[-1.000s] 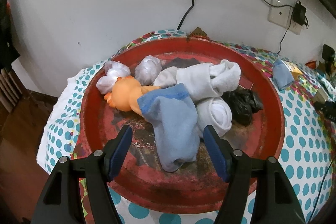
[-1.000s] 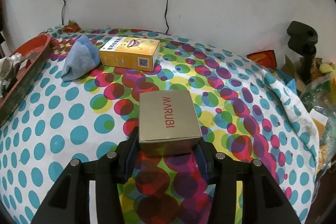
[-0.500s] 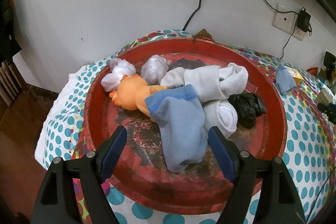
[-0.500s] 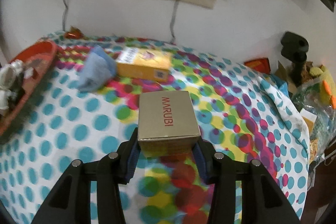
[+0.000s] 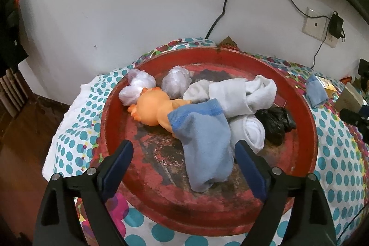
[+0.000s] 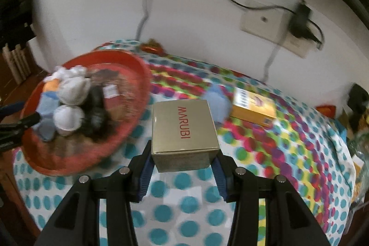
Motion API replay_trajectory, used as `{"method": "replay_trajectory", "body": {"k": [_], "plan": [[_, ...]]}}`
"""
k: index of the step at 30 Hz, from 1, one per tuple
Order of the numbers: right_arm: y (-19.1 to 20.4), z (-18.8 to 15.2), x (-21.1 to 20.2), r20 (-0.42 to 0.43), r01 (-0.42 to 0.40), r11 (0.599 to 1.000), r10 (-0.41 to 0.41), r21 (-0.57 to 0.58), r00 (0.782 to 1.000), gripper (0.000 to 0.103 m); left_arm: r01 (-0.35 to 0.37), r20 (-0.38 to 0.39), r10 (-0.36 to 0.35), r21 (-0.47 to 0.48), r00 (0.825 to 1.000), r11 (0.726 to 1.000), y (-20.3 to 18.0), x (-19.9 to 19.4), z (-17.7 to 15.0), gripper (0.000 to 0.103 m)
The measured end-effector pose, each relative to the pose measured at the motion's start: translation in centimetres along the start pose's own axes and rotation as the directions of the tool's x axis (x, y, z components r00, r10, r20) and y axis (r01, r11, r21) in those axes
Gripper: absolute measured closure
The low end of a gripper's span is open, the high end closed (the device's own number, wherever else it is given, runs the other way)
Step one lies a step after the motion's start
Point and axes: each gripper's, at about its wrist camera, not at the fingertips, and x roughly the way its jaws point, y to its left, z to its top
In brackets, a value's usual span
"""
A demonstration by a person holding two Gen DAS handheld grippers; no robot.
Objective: Organize objects
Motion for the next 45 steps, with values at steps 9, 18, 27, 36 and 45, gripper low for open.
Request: {"method": "replay_trajectory", "body": {"k": [9, 18, 27, 36, 45], "plan": [[5.2, 1.7, 0.2, -0.009, -0.07, 0.995, 0.07, -0.069, 0.998, 0.056, -0.017, -0.001, 0.017, -0.045, 1.0, 0.999, 1.4, 0.1, 0.2, 0.012], [9.4, 2.3, 2.1, -0.05, -0.112, 0.986, 0.106, -0.127, 0.993, 0.056, -0.044, 0.0, 0.044, -0.062, 0.999, 0.997, 2.2, 0.2, 0.3, 0.012], [11.0, 3.2, 4.4, -0.069, -0.12, 0.986, 0.112, -0.119, 0.991, 0.056, -0.06, -0.005, 0.06, -0.081, 0.998, 0.995, 3.0, 0.4, 0.3, 0.012], [11.8, 5.0, 6.6, -0.065, -0.102, 0.989, 0.095, -0.11, 0.993, 0.056, -0.077, -0.008, 0.076, -0.082, 0.997, 0.994, 3.3, 0.6, 0.3, 0.012], [12.7, 7.0, 8.5, -0.071, -0.088, 0.991, 0.081, -0.099, 0.994, 0.056, -0.092, -0.015, 0.091, -0.085, 0.996, 0.992, 3.6, 0.9, 0.2, 0.012]]}}
